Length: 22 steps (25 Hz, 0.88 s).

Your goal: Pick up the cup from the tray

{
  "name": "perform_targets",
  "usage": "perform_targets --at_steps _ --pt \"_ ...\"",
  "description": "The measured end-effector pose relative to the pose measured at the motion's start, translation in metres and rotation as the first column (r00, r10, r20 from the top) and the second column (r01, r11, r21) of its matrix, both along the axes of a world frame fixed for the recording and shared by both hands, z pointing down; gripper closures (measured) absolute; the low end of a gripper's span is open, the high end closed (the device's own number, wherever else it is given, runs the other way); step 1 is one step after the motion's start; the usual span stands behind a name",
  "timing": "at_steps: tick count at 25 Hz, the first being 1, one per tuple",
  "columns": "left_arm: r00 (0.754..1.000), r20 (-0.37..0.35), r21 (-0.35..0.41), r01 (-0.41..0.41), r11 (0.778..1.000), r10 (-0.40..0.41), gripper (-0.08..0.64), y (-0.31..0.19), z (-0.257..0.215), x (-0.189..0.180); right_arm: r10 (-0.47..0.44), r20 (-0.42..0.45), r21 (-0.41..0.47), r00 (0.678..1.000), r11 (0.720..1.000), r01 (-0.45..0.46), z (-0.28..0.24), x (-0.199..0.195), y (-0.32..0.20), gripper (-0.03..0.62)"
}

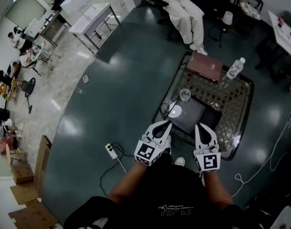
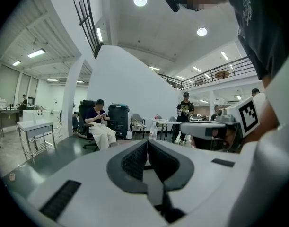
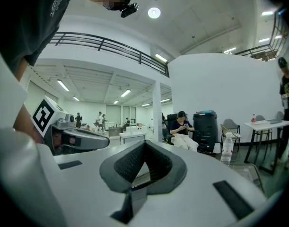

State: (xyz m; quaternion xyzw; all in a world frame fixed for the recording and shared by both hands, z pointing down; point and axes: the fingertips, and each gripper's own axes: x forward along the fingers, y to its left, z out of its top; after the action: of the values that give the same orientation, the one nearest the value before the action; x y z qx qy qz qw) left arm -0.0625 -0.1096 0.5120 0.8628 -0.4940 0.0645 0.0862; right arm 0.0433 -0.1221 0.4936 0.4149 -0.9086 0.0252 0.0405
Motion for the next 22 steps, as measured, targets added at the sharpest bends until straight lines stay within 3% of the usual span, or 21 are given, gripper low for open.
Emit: perform_targets --at_steps 12,22 --pt "0.999 -0.047 -0.04 -0.022 0.999 0.021 0.549 -0.052 0.01 -0.013 0.025 -0.004 -0.015 1.0 1.0 -0.025 0.006 -0.014 -0.045 0.584" --pt "0.997 -0.039 -0.042 -0.076 0.996 0.074 0.549 -0.091 0.015 -0.028 0.086 -0.028 -0.027 0.996 0.996 -0.087 0.007 -0.026 -0.075 0.584"
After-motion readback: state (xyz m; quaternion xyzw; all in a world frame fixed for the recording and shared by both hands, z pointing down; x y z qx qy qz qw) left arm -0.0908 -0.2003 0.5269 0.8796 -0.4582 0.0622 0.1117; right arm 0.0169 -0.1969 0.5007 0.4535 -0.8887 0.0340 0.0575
